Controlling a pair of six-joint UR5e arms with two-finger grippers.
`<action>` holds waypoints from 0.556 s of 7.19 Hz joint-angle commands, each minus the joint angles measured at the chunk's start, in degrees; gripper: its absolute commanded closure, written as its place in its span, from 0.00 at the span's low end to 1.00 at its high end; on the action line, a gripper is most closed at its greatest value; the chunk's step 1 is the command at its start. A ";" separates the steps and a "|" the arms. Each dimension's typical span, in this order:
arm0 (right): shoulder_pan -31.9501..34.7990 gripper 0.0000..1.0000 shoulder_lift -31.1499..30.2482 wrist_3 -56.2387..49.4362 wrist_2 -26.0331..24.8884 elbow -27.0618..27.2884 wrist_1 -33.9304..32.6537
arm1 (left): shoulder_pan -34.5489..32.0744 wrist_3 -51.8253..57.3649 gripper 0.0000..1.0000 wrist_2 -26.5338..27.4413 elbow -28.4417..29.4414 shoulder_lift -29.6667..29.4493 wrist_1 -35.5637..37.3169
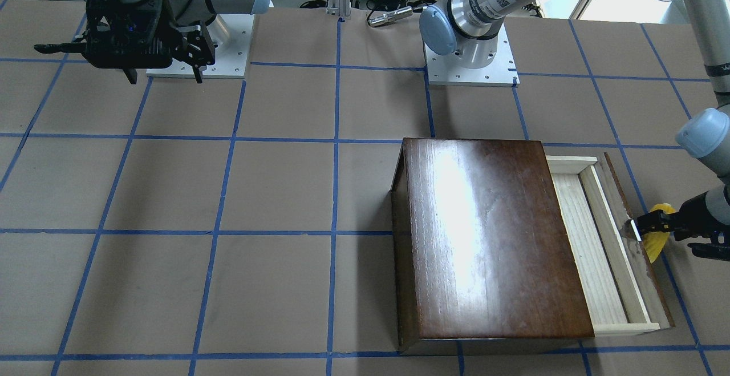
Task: Open drawer and put corn inside
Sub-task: 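Lower the left gripper and grasp the yellow corn cob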
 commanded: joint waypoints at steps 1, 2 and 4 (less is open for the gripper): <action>0.00 0.00 -0.04 -0.06 0.04 0.00 0.00 | 0.00 -0.07 0.00 0.04 0.02 -1.07 0.35; 0.00 0.00 0.04 -0.06 -0.05 0.00 0.00 | 0.00 -0.07 0.00 0.04 0.02 -1.34 0.52; 0.00 0.00 0.04 0.03 0.04 0.00 0.00 | 0.00 -0.15 0.00 0.04 0.20 -1.17 0.52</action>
